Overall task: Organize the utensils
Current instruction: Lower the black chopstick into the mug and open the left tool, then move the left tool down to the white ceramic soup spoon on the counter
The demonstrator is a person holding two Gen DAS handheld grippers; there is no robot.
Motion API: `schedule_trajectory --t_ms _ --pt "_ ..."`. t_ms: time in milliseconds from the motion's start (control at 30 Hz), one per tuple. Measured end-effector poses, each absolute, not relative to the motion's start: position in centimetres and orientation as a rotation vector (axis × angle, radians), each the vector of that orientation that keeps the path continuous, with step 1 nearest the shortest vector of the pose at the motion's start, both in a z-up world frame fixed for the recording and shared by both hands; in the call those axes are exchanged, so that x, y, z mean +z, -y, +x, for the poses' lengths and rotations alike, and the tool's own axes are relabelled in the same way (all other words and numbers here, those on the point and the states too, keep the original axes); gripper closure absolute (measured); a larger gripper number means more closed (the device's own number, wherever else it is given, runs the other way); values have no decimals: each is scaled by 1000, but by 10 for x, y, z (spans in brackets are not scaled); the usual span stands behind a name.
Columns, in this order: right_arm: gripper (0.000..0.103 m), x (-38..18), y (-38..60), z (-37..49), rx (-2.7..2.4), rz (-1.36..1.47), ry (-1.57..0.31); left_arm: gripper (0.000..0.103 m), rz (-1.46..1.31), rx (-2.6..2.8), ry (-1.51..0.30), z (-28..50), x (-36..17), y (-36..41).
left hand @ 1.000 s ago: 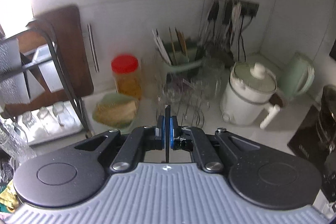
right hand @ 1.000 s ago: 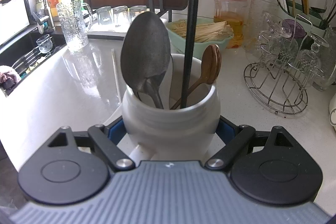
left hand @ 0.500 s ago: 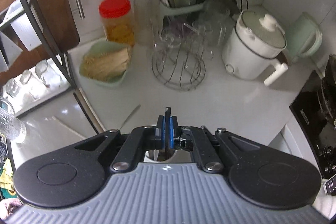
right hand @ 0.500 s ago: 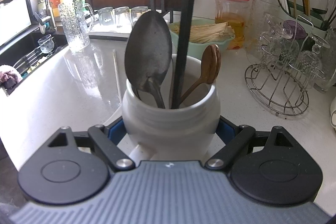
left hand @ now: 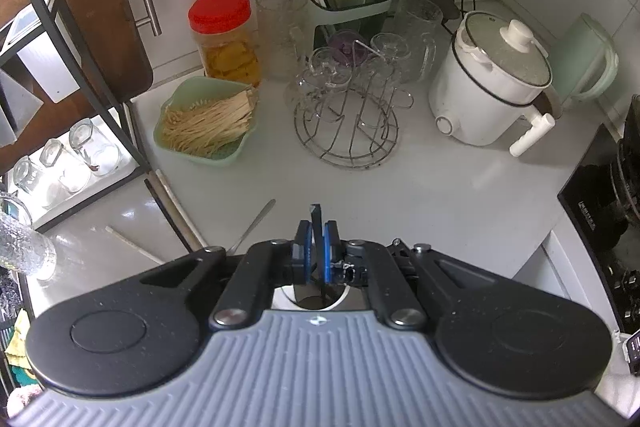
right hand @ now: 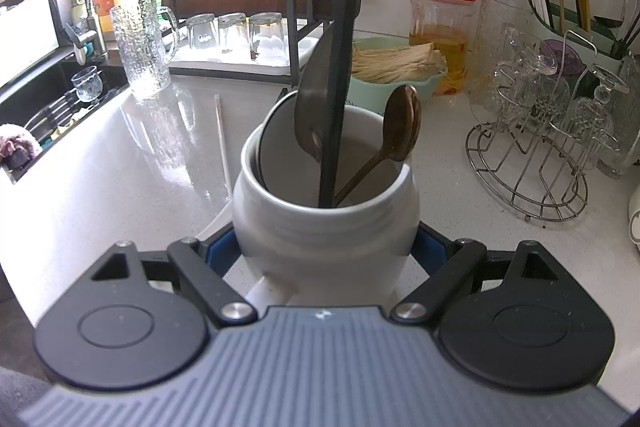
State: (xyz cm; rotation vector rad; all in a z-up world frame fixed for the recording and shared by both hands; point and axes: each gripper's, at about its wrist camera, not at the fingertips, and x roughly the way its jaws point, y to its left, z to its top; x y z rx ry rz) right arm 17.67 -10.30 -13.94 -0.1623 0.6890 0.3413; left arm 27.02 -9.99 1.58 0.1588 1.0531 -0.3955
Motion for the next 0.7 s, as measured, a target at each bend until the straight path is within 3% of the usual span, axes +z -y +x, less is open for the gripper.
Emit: schedule_trajectory --t_ms 133,400,533,600,700 --pt "12 -139 103 176 329 -155 -691 95 149 -402 -1051 270 16 99" --pt "12 -140 103 177 329 -152 -684 57 95 -413 -953 260 30 87" --pt "12 -140 102 179 321 -149 -679 53 81 -391 -883 254 36 74" --pt "12 -141 101 180 315 -147 -677 43 64 -374 -855 251 37 66" --pt "12 -141 100 180 305 -143 -674 40 32 -337 -812 246 37 48"
